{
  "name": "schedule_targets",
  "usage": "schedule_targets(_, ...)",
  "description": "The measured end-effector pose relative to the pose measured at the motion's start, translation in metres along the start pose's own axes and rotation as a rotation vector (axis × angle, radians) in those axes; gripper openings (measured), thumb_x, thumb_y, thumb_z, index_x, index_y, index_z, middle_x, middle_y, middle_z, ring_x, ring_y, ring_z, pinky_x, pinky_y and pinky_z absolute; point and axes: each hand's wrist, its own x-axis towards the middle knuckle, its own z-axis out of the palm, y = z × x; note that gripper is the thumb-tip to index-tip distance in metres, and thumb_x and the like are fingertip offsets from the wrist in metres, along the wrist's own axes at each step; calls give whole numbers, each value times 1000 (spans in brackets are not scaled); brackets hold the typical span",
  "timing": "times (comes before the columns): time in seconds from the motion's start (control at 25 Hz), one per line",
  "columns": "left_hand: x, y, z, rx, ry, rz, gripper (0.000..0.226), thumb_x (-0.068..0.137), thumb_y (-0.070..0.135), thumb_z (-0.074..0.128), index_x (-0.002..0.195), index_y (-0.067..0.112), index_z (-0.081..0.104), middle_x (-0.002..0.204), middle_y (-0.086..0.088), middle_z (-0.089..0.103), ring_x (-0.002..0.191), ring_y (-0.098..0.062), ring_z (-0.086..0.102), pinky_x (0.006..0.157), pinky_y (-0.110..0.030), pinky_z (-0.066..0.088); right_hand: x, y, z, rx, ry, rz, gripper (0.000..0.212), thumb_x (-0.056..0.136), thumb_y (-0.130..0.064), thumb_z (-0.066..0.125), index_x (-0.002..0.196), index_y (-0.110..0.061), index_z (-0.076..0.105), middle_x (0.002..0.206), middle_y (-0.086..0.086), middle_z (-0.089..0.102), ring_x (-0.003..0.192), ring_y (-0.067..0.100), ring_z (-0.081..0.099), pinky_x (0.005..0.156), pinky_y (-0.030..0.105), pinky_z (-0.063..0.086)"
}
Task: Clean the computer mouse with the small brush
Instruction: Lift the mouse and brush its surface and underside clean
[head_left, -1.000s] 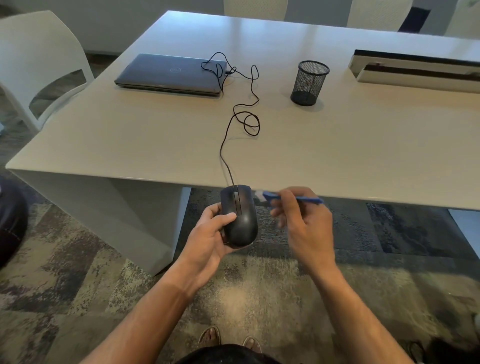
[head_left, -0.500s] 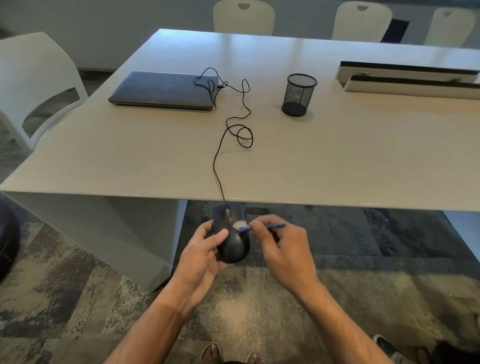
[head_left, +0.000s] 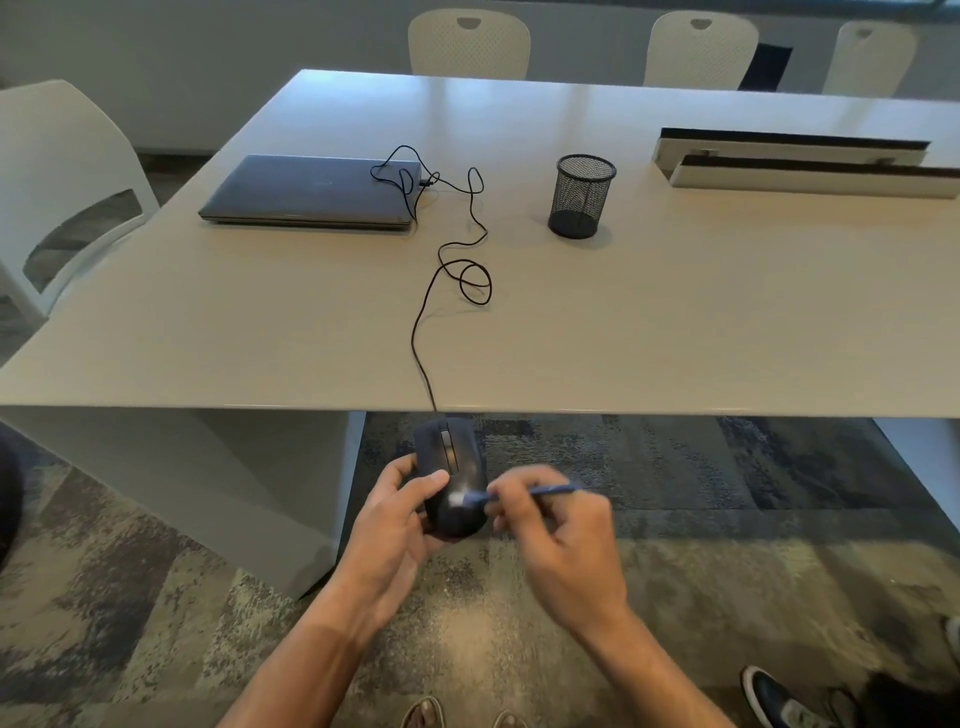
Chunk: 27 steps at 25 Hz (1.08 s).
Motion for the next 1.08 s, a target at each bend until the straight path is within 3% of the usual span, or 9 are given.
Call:
schedule_targets(0.16,-5,-3,-3,33,-19,-10,44,83,23,73,124,14,62,124,-24,67,105,-38,67,87,-57,56,36,1,-13,-16,34,105,17,100,-32,60,92,-25,73,73,-6,73,56,0,61,51,10,41)
schedule_targets(0.28,-7,-4,-5,18,-42,-26,45,83,24,67,127,14,61,126,-27,65,117,-50,61,98,-67,47,55,7,-14,80,69,223,22,103,-32,56,92,-22,73,78,-5,77,59,1,62,54,13,44)
schedule_targets(0.52,-13,1,-2,-97,-111,-33,43,86,22,62,127,8,60,120,-23,68,103,-47,69,71,-48,61,56,21,-4,497,170,576,31,106,-21,48,88,-5,68,67,8,73,49,12,59,47,23,41)
schedule_targets(0.8,-16,8,1,-128,-125,-53,55,81,23,69,130,1,55,120,-25,68,99,-43,71,70,-45,61,32,23,7,481,85,513,33,107,-22,46,86,-6,67,67,9,72,51,13,60,47,20,42)
schedule_targets(1.08,-15,10,1,-142,-95,-84,28,88,18,59,111,4,63,112,-25,70,89,-35,73,66,-45,62,5,21,3,405,36,408,37,107,-21,47,83,-1,67,68,15,73,52,15,60,48,21,43)
